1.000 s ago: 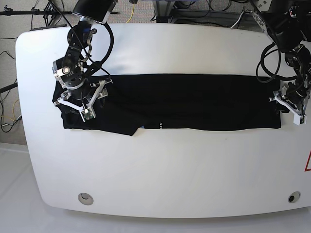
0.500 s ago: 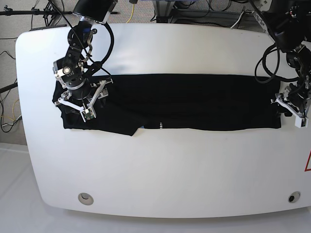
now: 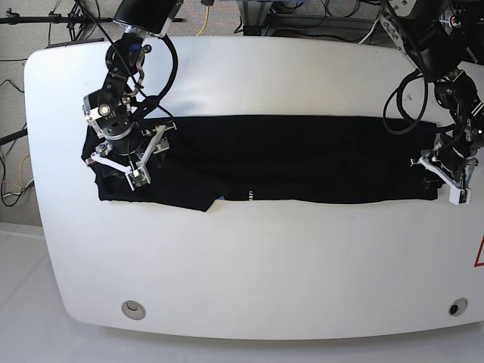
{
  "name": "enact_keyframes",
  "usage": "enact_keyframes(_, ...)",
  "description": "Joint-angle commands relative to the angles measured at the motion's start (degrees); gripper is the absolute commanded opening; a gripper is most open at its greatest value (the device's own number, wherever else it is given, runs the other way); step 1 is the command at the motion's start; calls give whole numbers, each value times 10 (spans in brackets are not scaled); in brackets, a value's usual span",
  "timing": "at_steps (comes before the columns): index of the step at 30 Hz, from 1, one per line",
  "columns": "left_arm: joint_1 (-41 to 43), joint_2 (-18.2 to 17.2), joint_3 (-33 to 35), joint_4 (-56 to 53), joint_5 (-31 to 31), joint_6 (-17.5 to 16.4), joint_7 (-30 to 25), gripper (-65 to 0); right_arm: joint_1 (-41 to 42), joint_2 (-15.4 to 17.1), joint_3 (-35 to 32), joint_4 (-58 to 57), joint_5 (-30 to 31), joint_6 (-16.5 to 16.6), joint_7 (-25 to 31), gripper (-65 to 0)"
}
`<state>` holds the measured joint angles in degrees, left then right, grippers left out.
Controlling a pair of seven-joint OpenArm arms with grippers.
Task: Fold the T-shirt properly
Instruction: 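Pull the strip end outward with the left gripper to straighten it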
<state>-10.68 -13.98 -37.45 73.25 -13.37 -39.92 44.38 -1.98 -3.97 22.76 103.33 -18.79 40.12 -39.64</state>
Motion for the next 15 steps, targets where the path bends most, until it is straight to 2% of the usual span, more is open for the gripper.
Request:
enact_keyframes(1,-18,-15,-3,5,-17,-1,0,-440,9,2,-1,11,6,-1,13,-241)
enact_keyframes(4,-27,-23,-4,-4,-34,-1,8,-407,8,2,0,11,5,-1,14,-241)
enact_keyframes(10,-30,-35,-3,-18,-78,-1,14,-401,8,1,0,11,5,-1,15,-241)
enact_keyframes(15,-41,-62,-8,-72,-144,-1,24,-392,8,2,-1,13,8,-1,16,-242)
